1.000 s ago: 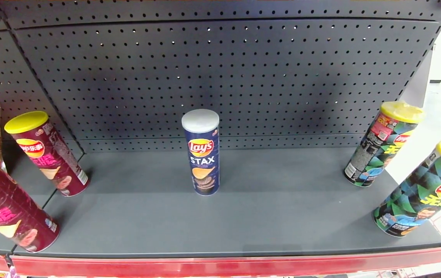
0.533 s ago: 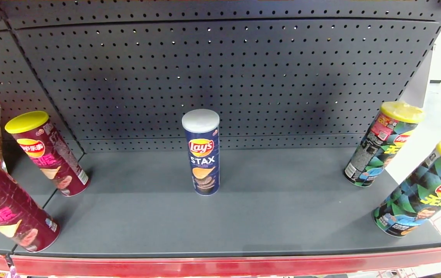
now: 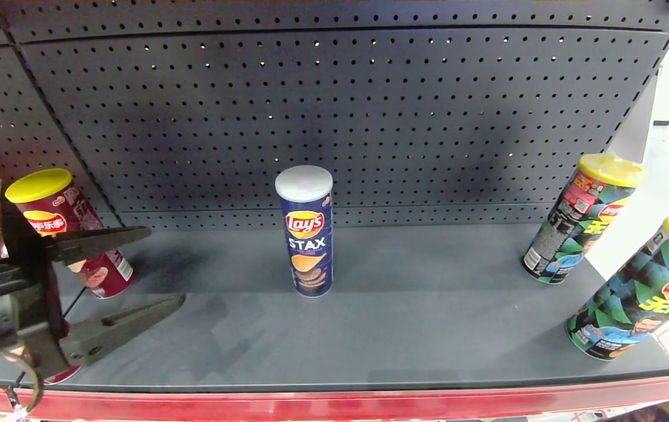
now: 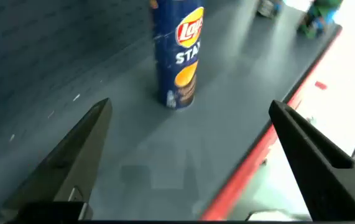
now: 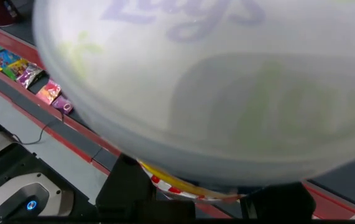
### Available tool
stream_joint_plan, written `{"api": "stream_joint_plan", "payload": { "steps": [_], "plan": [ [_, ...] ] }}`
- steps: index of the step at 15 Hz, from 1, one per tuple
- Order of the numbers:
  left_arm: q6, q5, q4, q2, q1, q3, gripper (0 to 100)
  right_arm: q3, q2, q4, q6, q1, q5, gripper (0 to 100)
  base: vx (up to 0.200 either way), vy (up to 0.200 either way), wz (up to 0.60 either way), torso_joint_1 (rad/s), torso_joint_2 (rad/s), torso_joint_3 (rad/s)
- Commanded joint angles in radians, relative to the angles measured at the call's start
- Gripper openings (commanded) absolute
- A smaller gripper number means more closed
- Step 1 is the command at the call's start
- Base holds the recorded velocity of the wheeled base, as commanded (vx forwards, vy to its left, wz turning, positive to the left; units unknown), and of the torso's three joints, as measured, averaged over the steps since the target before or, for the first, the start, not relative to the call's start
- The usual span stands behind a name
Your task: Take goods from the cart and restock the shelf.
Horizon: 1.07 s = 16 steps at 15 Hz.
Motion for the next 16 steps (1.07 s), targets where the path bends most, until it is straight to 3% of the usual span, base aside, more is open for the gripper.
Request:
{"api": "stream_joint_plan", "payload": {
  "steps": [1, 3, 8, 16],
  "plan": [
    [0.086, -0.077, -0.047, 0.263, -0.016, -0.093, 100, -0.002, 0.006, 0.000, -0.001, 0.000, 0.000, 0, 0.000, 0.000, 0.00, 0.000, 0.00, 0.000],
    [0.113, -0.095, -0.047, 0.342, -0.039, -0.174, 100, 0.000, 0.000, 0.000, 0.001, 0.000, -0.002, 0, 0.000, 0.000, 0.00, 0.000, 0.00, 0.000],
    [0.118, -0.098, -0.078, 0.487, -0.122, -0.266, 100, -0.002, 0.005, 0.000, 0.001, 0.000, -0.002, 0, 0.000, 0.000, 0.00, 0.000, 0.00, 0.000],
    [0.118, -0.097, -0.129, 0.639, -0.134, -0.389, 100, 0.000, 0.006, 0.000, 0.001, -0.001, -0.009, 0, 0.000, 0.000, 0.00, 0.000, 0.00, 0.000]
  ]
}}
